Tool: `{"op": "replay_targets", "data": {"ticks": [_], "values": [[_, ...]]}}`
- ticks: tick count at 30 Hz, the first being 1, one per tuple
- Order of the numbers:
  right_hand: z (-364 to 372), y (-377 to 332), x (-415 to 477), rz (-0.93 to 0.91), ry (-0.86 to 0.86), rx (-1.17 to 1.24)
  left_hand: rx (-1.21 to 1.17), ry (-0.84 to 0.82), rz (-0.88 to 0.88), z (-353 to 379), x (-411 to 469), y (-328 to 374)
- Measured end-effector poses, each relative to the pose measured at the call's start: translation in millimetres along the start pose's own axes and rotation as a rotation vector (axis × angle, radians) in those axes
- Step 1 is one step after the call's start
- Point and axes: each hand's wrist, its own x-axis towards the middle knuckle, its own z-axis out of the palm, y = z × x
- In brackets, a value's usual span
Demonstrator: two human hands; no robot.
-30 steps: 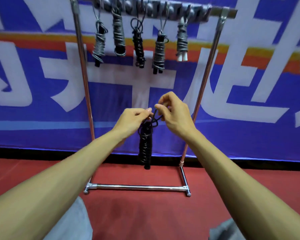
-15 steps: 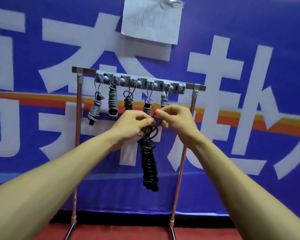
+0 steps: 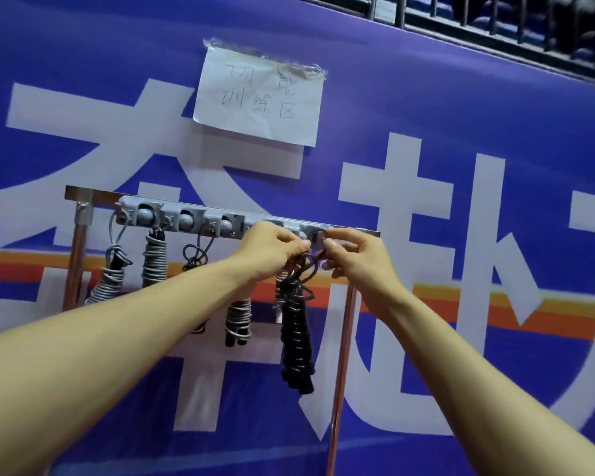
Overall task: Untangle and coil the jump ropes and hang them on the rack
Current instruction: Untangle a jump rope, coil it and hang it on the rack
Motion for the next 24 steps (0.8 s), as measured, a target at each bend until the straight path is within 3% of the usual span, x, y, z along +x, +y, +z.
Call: {"op": "replay_targets", "data": {"ticks": [8,14,20,24], "values": [[-1.8,57.1,79.7,0.062,0.258,-0.162,-0.184,0.159,-0.161,59.7,85.7,-37.2],[3.1,87.3,113.7,0.156,0.385,-0.121,-0.115,0.239,-0.173,76.1,117.5,-53.6],[4.5,109.2,120.7,0.203,0.401,-0.111,0.049,0.223,-0.142,84.3,128.6,-61.8],[3.6,114.8,115.3,0.209,0.362,-0.138,0.126,0.129,-0.116,81.9,123.3,-62.4]]}}
